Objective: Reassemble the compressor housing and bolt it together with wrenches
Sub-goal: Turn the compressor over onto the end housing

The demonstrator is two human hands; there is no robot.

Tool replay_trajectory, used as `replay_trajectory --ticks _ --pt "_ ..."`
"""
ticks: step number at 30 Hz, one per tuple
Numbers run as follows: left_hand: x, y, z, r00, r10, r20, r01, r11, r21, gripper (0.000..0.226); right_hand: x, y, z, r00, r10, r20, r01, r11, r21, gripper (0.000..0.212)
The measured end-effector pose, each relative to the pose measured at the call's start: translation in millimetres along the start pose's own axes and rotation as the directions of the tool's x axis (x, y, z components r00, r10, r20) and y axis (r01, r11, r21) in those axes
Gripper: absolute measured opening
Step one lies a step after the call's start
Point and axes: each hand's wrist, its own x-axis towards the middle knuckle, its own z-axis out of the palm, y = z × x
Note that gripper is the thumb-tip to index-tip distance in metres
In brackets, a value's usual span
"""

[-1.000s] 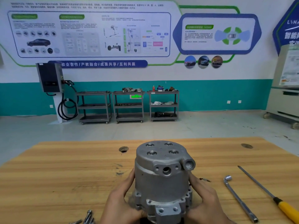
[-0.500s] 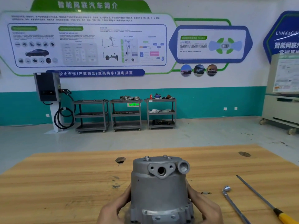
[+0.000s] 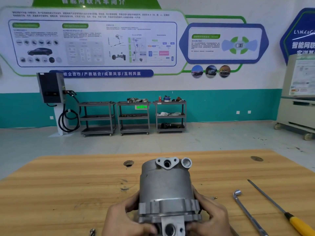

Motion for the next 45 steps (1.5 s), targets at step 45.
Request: replay_trajectory --ticks 45 --pt "13.6 -13.1 15.9 0.921 -0.019 -0.389 0.048 0.997 0.065 0.021 11.3 -6.8 23.0 0.979 0.202 0.008 -0.202 0.979 0.019 0.040"
